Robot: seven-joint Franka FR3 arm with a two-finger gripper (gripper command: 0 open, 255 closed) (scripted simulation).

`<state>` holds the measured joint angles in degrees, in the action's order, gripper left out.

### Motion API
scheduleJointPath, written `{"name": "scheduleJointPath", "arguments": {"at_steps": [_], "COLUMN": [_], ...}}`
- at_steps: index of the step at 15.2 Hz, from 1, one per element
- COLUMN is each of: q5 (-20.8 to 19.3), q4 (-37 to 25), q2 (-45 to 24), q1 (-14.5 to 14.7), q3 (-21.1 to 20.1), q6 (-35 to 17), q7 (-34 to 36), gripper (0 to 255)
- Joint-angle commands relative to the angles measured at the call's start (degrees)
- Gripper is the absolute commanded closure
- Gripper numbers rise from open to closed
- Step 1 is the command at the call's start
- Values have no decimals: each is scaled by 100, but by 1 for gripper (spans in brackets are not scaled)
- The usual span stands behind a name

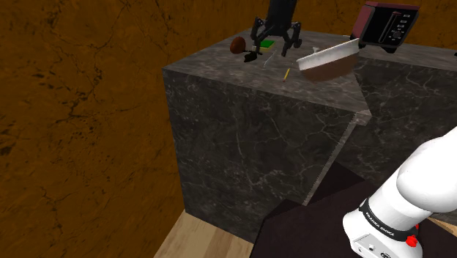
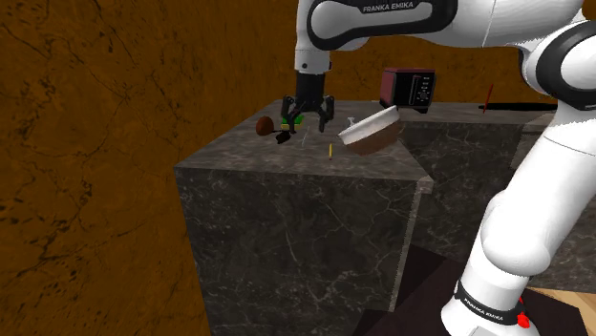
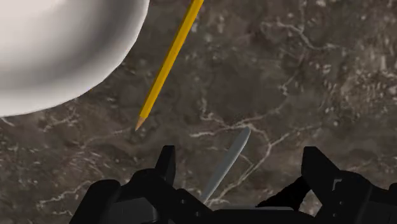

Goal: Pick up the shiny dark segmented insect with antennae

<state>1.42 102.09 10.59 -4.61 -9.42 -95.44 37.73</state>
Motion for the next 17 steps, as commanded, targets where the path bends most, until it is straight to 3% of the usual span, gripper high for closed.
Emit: {"name": "scheduleJointPath", "arguments": {"at_steps": [1, 6, 7, 16, 17], "q5": [3, -47, -48, -17, -17], "q4": [-491, -2053, -2119, -1317, -1319], "q2": [-432, -1712, -1762, -1601, -1596], "q1": [-34, -56, -51, -67, -66], "q3": [-35, -40, -34, -23, -24], "q6": [68, 361, 377, -265, -258], "q7": [394, 1286, 1317, 1281, 1282], "gripper": [0, 0, 0, 0, 255]}}
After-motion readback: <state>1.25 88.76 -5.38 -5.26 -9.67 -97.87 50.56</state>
